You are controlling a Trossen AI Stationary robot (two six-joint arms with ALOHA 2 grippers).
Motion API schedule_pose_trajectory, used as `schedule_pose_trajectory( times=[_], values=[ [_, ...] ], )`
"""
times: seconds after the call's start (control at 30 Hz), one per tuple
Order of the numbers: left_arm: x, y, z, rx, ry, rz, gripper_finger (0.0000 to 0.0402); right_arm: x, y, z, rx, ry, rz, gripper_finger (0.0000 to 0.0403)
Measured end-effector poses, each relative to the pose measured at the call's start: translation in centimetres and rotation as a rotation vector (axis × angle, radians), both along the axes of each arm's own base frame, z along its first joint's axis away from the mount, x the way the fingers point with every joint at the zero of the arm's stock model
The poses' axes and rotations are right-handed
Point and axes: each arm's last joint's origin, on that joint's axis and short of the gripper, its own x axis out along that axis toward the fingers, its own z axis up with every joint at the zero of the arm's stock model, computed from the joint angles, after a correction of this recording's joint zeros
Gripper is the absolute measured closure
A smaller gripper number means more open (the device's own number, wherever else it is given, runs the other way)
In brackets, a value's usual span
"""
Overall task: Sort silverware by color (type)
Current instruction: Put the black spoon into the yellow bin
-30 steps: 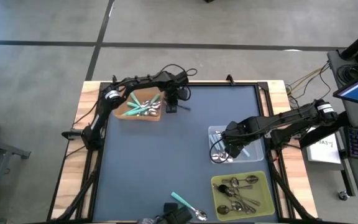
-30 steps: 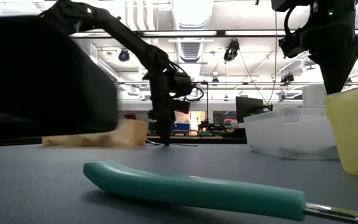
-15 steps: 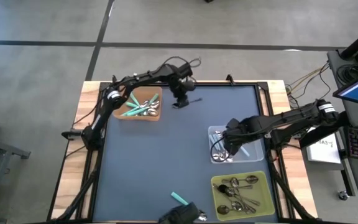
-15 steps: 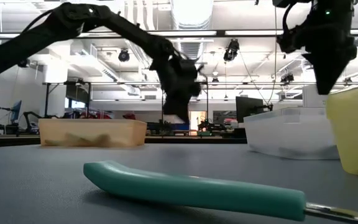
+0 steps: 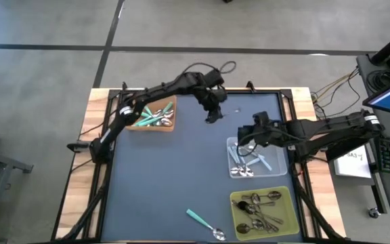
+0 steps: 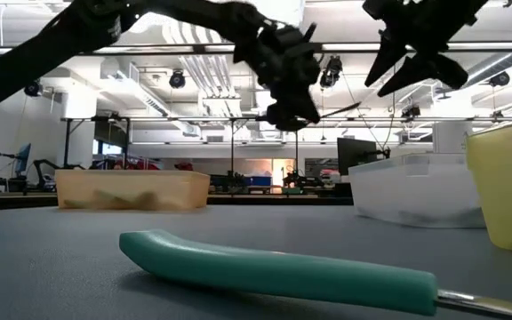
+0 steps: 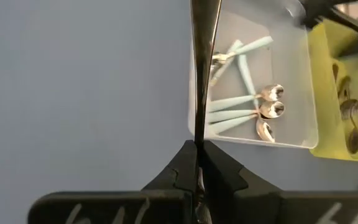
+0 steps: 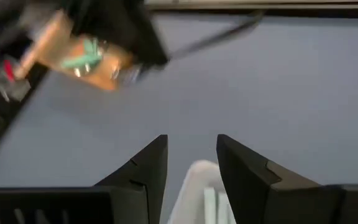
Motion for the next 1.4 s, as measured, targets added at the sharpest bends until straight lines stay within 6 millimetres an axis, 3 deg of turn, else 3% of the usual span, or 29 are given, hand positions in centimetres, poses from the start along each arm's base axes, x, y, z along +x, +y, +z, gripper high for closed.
schedule_pose_trajectory(
  times=[0.2,0.53,0.93,1.4],
  values=[
    [0.9,-2.0,1.0,0.127,0.002,0.005,0.0401,-0.7,-1.2,-1.3,-0.001,-0.184,-0.044,0.0273],
    [1.0,-2.2,1.4,0.155,0.023,0.118,0.0401,-2.0,-2.6,-3.4,0.088,-0.425,-0.164,0.0273],
    [1.7,-2.1,1.9,0.186,-0.015,0.29,0.0402,-2.1,-5.1,-3.6,0.084,-0.512,-0.383,0.0273],
    [2.2,-2.6,2.1,0.162,-0.05,0.385,0.0402,-1.8,-7.2,-3.1,0.037,-0.596,-0.461,0.0276]
  ],
)
